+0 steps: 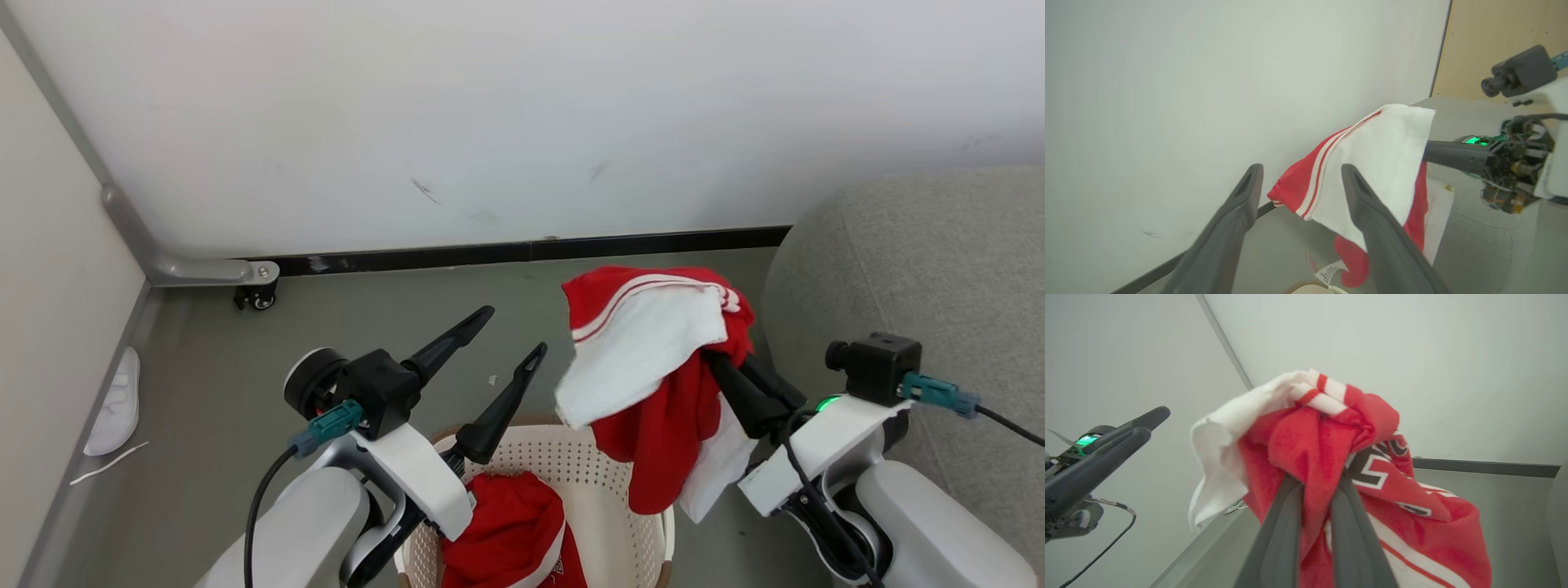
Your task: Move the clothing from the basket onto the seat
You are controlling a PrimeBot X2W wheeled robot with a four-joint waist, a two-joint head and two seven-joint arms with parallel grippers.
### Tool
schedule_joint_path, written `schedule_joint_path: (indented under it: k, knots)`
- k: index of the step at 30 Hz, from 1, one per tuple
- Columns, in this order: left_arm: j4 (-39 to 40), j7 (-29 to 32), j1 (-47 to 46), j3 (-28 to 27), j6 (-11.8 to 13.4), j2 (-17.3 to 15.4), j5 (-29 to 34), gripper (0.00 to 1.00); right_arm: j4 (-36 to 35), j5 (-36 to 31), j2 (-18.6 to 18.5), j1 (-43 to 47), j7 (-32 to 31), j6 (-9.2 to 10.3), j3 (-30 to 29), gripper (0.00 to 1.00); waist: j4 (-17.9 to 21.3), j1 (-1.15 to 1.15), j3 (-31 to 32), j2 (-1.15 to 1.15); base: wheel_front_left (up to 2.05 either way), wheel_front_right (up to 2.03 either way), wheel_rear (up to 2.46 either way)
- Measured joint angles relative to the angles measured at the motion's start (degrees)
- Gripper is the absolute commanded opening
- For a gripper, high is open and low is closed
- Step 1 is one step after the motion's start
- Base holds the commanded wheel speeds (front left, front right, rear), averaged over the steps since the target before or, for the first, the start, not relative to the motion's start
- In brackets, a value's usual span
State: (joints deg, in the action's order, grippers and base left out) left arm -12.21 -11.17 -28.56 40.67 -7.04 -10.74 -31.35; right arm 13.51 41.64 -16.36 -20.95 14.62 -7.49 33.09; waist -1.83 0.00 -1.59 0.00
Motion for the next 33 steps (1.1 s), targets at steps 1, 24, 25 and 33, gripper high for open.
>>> schedule_joint_path:
  k: [1,24,25,33]
  knots:
    - [0.0,0.0,0.2,0.0,0.0,-0.1,0.0,1.0,-0.2,0.0,0.0,0.2,0.0,0.0,-0.6,0.0,0.2,0.0,0.0,0.0,0.0,0.0,0.0]
    - [0.8,-0.8,3.5,4.4,-0.1,-0.6,-0.4,1.0,-4.4,-4.0,-1.8,4.6,0.0,0.0,-9.6,0.0,6.1,0.0,0.8,0.0,0.0,0.0,0.0]
    - [0.8,-0.8,3.5,4.5,-0.2,-0.7,-0.4,1.0,-4.7,-4.1,-1.9,5.1,0.0,0.0,-10.1,0.0,6.5,0.0,0.8,0.0,0.0,0.0,0.0]
    - [1.9,-1.0,3.5,5.6,-0.2,-0.8,-0.5,1.0,-6.3,-5.4,-2.2,7.0,0.0,0.0,-13.1,0.0,9.3,0.0,0.7,0.0,0.0,0.0,0.0]
